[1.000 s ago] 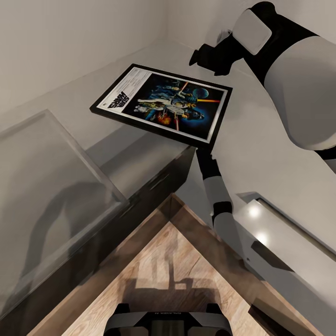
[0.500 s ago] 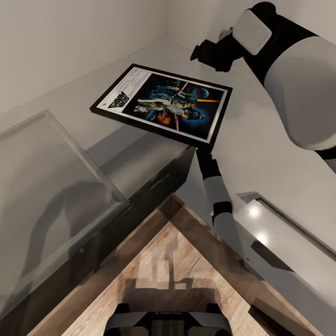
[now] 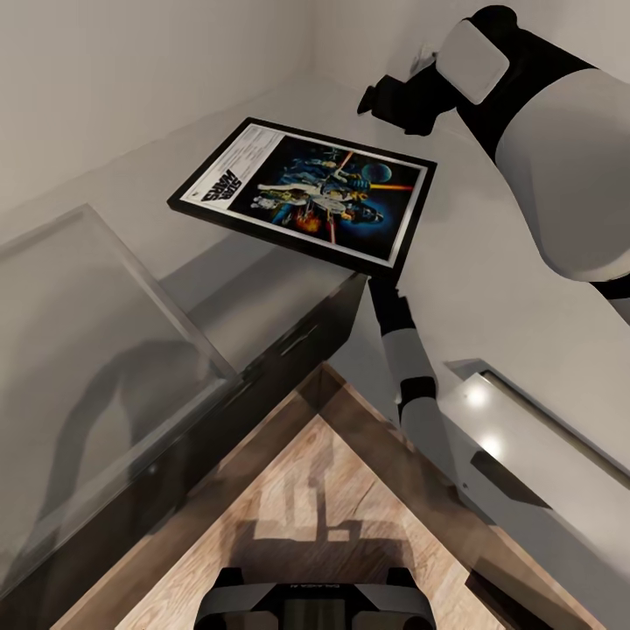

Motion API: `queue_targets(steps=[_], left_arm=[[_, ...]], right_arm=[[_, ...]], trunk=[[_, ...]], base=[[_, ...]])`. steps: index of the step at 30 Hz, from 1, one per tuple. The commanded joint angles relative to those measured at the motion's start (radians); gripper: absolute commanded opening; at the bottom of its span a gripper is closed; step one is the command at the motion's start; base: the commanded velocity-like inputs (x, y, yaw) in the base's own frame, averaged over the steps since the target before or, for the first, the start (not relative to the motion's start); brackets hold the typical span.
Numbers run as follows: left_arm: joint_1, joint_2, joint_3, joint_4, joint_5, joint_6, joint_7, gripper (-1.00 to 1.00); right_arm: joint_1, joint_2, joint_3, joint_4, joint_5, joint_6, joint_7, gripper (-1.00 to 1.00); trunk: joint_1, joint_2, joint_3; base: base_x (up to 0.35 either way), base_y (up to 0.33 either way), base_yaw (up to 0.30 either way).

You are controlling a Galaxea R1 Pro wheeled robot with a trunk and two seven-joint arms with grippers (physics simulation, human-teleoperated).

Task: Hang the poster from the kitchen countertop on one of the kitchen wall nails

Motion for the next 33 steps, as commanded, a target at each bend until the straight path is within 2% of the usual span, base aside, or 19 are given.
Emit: queue_targets(steps=[1,23,33], left_arm=[[0.001,0.000,0.001,-0.001,0.003,0.000,-0.004,1.00],[0.001,0.000,0.001,-0.001,0.003,0.000,-0.004,1.00],[0.001,0.000,0.001,-0.001,0.003,0.000,-0.005,1.00]], right_arm=[[0.000,0.000,-0.002,-0.002,-0.010,0.003,-0.009,1.00],[0.000,-0.002,-0.003,0.000,-0.011,0.003,-0.009,1.00],[0.000,-0.011,-0.003,0.000,-0.012,0.003,-0.009,1.00]], trunk=[[0.000,0.000,-0.002],[0.000,0.000,-0.036],[0.000,0.000,-0.050]], base=[[0.000,0.000,0.000],[0.000,0.000,0.000],[0.000,0.000,0.000]])
